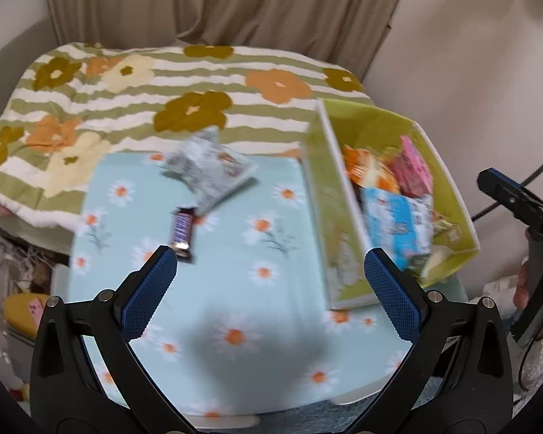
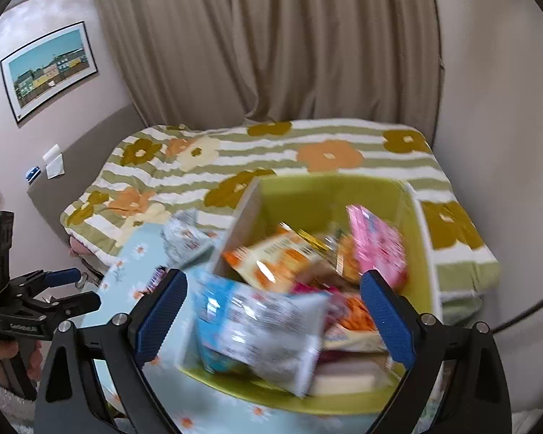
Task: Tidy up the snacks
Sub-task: 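Withdraw both tools from the box back over the silver bag and Snickers bar, then grasp the silver bag with the left tool while the right tool grasps the Snickers bar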
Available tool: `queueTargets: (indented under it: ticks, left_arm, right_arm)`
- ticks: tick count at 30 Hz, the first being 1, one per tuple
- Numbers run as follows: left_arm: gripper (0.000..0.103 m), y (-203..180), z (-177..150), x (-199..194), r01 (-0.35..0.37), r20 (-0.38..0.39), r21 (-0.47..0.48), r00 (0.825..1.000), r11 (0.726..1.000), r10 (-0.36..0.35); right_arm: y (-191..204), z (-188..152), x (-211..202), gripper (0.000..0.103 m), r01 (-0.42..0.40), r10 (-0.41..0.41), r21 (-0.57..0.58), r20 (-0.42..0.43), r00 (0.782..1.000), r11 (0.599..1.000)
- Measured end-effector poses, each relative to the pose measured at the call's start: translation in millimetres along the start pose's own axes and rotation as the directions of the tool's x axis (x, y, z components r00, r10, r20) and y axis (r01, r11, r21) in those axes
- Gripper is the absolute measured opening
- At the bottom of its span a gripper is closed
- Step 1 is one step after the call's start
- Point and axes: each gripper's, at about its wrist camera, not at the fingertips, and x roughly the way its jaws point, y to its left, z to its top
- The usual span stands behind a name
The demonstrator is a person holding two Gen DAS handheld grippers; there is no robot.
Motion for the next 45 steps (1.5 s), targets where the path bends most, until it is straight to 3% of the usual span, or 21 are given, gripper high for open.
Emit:
queueTargets:
  ticks: [11,15,29,31,33,36,43,45]
  left_arm:
    - [0.103,110.3,39.7,-3.4,-0.001,-0.019,0.019,1.0,1.0,0.001]
    - [0.103,141.9,47.3,4.4,0.019,-0.042,0.026,0.999,0.999,-0.018]
    - [0.103,214.7,70.0,66.3,0.104,-0.141,0.055,0.985,0.993,-0.096]
    - [0.103,217.6,69.5,78.2,0.113,-0.148,0.057,0.984,0.992,-0.104]
    - [0.103,218.0,70.0,87.7,0.124,-0.154,0.065,0.982,0.99,-0.113]
    - [0.103,214.3,75.5,103.8,0.145,-0.159,0.084,0.979,0.986,-0.13]
    - [0.103,202.3,99.2,138.5,0.164,-0.175,0.109,0.974,0.98,-0.144]
    - [0.103,199.2,103.5,145.0,0.168,-0.18,0.113,0.973,0.979,-0.147]
  right_arm:
    - [105.3,20.7,50.7,0.096,0.02,-0.021,-0.032,-0.012,1.0,0.999]
    - [139.6,19.5,83.0,0.096,0.019,-0.021,-0.037,-0.064,0.998,0.999]
    - [197.1,-40.2,197.2,0.095,0.12,-0.103,0.054,-0.246,0.964,0.991]
    - [203.6,-50.4,216.4,0.088,0.131,-0.113,0.053,-0.267,0.957,0.99]
    - [209.5,-56.8,230.3,0.073,0.133,-0.115,0.047,-0.279,0.954,0.99]
    - [215.8,-66.8,251.6,0.063,0.138,-0.122,0.032,-0.292,0.949,0.99]
    - [219.9,-77.4,279.3,0.059,0.149,-0.14,0.013,-0.283,0.949,0.989]
    - [221.6,-79.1,284.9,0.05,0.15,-0.143,0.002,-0.287,0.947,0.989]
